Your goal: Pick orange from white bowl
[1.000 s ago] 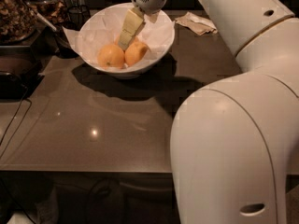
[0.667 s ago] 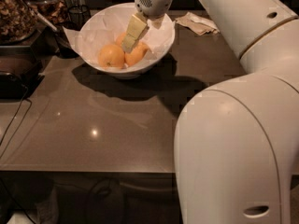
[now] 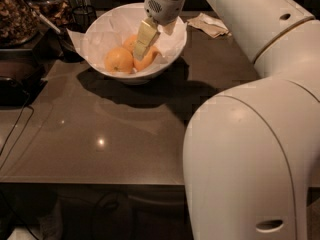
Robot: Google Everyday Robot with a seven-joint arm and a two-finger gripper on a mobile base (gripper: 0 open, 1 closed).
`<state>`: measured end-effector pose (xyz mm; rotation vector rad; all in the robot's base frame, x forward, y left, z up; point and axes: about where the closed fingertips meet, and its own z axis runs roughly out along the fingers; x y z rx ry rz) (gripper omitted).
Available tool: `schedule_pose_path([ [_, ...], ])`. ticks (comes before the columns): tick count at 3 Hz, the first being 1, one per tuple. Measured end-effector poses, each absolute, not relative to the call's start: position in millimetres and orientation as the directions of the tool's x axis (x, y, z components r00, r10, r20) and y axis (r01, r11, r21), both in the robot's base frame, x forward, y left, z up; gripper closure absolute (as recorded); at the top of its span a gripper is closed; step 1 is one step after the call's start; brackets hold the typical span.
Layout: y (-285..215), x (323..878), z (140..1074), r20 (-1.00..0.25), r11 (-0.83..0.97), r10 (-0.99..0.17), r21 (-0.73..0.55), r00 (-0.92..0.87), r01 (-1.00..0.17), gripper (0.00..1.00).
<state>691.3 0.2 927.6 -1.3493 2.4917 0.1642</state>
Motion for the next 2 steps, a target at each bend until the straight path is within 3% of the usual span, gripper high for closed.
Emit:
schedule_pose_path([
  [2,7.8,696.8,918.4,-0.292,0.518,-0.826,-0.052,-0.483,-0.854,0.22],
])
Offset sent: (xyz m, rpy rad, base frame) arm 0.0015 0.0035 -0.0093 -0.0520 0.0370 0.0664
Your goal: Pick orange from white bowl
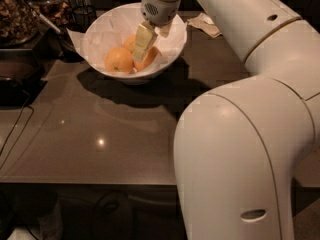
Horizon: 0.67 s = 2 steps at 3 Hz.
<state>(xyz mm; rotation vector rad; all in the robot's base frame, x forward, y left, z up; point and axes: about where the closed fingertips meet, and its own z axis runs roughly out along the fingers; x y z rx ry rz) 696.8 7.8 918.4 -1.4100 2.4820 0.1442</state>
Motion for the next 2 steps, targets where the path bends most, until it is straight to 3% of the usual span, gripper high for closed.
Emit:
schedule_pose_path([
  [2,4.0,701.3,909.6,-0.284,0.497,-0.838,-0.044,-0.467,-0.866,0.23],
])
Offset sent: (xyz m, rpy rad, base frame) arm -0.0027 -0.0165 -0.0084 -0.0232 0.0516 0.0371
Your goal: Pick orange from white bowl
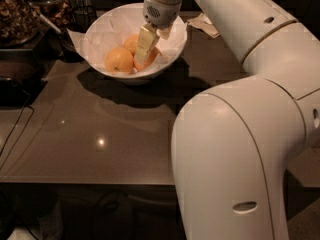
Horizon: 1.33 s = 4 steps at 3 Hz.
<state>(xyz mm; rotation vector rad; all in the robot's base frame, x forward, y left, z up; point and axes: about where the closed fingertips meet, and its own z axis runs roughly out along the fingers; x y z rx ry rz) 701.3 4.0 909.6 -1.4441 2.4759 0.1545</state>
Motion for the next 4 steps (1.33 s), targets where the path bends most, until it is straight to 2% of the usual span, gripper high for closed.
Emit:
schedule_pose_path([
  [4,12.8,707.5,871.4,-0.252,0.456,-0.858,0.028,-0.448,-0.889,0.26],
])
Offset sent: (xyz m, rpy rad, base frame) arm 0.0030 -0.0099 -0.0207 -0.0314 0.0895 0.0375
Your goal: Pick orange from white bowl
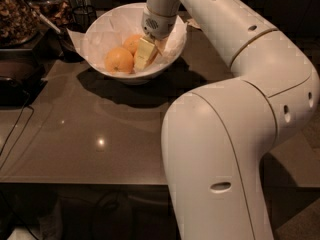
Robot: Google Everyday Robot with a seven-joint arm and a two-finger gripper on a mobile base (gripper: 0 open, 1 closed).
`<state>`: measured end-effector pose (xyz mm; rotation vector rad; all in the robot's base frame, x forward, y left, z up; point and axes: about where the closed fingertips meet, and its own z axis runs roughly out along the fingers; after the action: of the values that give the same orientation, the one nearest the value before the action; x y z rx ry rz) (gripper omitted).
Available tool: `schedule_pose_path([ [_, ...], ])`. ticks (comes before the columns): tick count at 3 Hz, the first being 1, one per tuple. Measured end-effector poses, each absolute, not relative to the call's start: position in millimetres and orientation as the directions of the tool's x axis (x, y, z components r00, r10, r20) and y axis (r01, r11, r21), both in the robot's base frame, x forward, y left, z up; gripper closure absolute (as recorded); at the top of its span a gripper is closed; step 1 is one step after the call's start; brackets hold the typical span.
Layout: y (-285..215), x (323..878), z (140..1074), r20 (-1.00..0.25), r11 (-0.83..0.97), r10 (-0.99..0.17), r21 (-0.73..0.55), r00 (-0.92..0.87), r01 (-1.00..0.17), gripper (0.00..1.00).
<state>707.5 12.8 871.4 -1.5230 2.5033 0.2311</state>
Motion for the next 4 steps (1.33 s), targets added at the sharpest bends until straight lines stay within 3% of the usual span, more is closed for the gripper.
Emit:
schedule_pose_path([
  [1,15.1,705.0,862.0,-0.250,0.454,-0.856,0.054,-0.453,-0.889,0.26],
  [2,15.7,702.7,854.8,-0.249,0.453,-0.856,0.062,-0.454,-0.889,0.44],
  [4,15.7,702.4,856.4,-0.251,0.452,-0.856,0.059,-0.451,-0.890,0.90],
])
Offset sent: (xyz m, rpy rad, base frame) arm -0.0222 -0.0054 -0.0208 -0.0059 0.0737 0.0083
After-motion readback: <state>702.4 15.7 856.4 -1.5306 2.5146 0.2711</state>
